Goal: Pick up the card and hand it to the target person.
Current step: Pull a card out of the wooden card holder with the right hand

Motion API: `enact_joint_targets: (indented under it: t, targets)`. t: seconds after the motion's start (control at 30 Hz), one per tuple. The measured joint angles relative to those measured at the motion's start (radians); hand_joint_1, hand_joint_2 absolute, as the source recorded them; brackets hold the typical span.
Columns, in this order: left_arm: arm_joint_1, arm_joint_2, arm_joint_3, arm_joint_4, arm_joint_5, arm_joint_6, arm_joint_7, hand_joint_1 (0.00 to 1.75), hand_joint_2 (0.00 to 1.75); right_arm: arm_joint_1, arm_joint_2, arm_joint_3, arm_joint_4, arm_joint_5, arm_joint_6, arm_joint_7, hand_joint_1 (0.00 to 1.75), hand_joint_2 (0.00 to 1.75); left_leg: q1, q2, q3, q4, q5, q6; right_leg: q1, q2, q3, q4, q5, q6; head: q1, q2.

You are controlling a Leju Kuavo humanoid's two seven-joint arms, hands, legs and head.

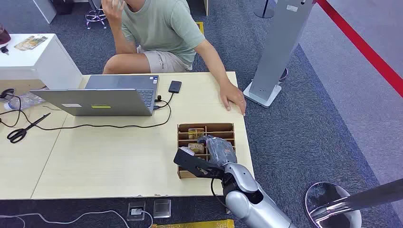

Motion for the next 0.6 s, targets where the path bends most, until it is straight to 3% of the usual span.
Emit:
enact_joint_targets:
  t: [0.27,0.43,0.6]
  targets:
    - [0.000,0.000,0.000,0.000,0.000,0.000,0.000,0.00,0.00,-0.002,0.000,0.001,0.002,-0.001,-0.001,0.000,0.84,1.75,0.000,0.000,0.000,0.000,0.000,0.000,0.000,0.000,0.000,0.000,0.000,0.000,0.000,0.000]
    - [0.000,0.000,0.000,0.000,0.003,0.001,0.000,0.00,0.00,-0.011,0.006,0.002,0.017,-0.012,-0.002,-0.008,1.28,1.75,0.000,0.000,0.000,0.000,0.000,0.000,0.000,0.000,0.000,0.000,0.000,0.000,0.000,0.000]
    - [0.000,0.000,0.000,0.000,0.003,0.004,0.000,0.00,0.00,-0.020,0.008,0.003,0.025,-0.023,-0.006,-0.012,1.41,1.75,0.000,0.000,0.000,0.000,0.000,0.000,0.000,0.000,0.000,0.000,0.000,0.000,0.000,0.000]
